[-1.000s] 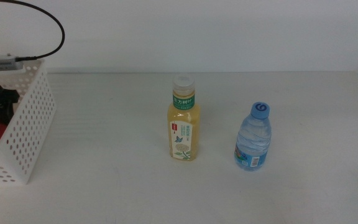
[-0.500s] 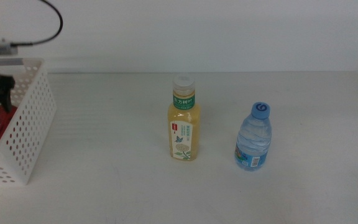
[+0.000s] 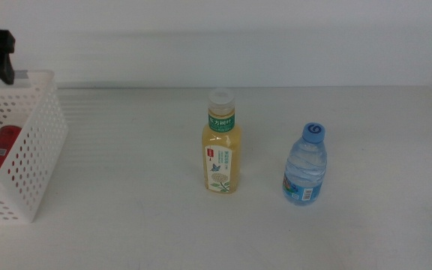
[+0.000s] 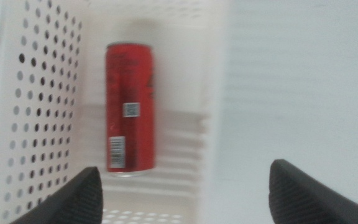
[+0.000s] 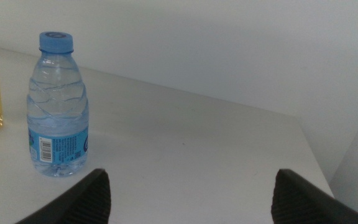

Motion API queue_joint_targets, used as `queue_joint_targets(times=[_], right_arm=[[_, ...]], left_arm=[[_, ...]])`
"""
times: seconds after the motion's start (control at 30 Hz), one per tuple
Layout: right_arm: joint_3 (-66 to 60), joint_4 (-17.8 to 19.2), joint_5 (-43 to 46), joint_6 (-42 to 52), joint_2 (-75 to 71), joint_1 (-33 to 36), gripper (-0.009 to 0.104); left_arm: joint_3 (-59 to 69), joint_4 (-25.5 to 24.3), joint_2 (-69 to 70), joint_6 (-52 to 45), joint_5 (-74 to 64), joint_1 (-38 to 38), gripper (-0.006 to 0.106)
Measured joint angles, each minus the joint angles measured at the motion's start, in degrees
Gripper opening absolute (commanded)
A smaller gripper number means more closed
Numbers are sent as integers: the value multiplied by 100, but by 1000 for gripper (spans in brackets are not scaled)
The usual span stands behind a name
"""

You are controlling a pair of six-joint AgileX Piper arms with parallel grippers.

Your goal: Use arms to grab the bottles and put them into the dustbin to the left of the table.

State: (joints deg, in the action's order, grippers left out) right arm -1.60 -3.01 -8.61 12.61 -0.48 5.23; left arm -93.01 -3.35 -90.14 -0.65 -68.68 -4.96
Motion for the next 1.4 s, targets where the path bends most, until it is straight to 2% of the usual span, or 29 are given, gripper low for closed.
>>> queue_joint_targets(times=[0.4,0.7,0.9,1.1,1.3,1.4], right_arm=[[0,0,0,0,0,0,68],[0,0,0,0,0,0,68],[0,0,0,0,0,0,68],[0,0,0,0,0,0,68],[0,0,0,0,0,0,68],[0,0,0,0,0,0,68]], left_arm=[[2909,43,2959,380,2159,1321,82],[5315,270,4138,397,4685,2542,82],[7100,335,4314,424,7081,3229,82],[8322,335,4150,431,9472,3538,82],[8634,335,3409,487,10476,3552,83],[8564,335,2911,492,10727,3552,86]])
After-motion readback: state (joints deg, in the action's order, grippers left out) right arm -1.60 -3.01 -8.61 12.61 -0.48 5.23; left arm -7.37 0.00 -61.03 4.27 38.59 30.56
